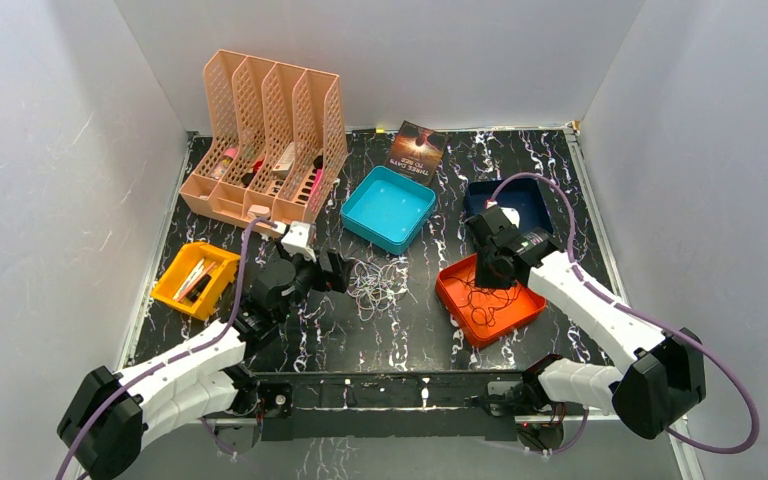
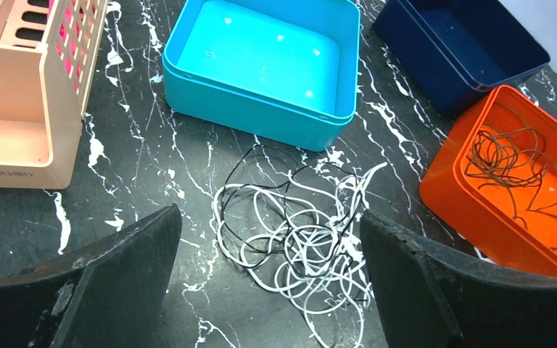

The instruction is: Untangle the cables

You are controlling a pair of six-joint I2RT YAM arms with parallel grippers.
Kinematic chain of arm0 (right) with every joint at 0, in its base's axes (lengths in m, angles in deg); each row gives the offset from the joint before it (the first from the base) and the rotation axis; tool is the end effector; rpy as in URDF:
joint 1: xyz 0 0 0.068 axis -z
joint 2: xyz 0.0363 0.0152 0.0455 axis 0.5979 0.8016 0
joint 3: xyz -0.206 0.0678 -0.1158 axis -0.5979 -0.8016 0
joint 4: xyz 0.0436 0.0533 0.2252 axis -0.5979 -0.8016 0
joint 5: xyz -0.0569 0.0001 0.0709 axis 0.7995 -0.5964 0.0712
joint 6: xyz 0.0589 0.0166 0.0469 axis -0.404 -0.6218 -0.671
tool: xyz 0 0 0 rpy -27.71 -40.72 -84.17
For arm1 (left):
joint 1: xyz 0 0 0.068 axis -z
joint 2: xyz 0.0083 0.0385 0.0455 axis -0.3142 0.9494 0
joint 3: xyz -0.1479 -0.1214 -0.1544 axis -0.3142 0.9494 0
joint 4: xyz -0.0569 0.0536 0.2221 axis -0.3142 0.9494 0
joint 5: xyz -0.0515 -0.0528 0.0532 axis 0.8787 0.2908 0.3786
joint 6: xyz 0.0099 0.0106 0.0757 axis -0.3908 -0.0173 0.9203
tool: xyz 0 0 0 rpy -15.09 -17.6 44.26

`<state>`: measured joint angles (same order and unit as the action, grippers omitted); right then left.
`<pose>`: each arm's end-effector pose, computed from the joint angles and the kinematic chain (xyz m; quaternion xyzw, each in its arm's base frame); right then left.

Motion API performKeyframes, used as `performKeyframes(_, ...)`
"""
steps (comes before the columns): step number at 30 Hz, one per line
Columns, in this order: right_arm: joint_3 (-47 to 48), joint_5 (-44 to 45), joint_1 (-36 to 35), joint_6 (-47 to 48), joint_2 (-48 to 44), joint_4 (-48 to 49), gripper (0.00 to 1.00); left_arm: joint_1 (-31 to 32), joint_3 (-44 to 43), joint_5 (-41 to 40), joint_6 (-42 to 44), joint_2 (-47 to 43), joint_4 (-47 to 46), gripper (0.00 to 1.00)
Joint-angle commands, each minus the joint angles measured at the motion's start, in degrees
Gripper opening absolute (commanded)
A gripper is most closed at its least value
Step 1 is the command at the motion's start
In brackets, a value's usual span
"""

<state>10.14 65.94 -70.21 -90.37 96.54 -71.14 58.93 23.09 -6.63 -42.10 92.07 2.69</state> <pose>0.1900 0.1010 0.2202 0.0428 0.9607 -0.0016 0.2741 0.1812 -0.1364 0.2233 0.0758 0.7361 -0.2513 0.6239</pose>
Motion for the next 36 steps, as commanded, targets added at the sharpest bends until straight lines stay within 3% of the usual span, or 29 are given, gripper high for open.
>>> performKeyframes(1, 2.6, 1.0, 0.3, 1.3, -0.5, 0.0, 0.31, 0.0, -3.1, -0.8, -2.1, -0.3, 1.6, 0.94)
performKeyframes(6, 3.8, 2.0, 0.3, 2.6, -3.1, 1.0, 0.33, -0.1, -6.1, -0.4, -5.3, 0.6, 5.9, 0.98)
performKeyframes(12, 2.7, -10.6, 0.3, 8.2, -10.9, 14.8, 0.37, -0.1, -13.8, 4.6, -3.8, 6.5, 15.2, 0.98)
performKeyframes(19, -2.1, -20.4, 0.3, 6.4, -12.3, 25.9, 0.41, -0.1, -18.7, 9.4, -3.0, 12.8, 19.9, 0.85)
performKeyframes(31, -4.8, -21.2, 0.3, 5.5, -11.4, 26.5, 0.42, -0.2, -19.8, 13.2, -1.9, 22.0, 19.9, 0.64)
performKeyframes(36, -5.6, -21.4, 0.3, 4.9, -11.9, 26.6, 0.42, -0.2, -19.7, 13.5, -1.9, 23.9, 18.0, 0.42)
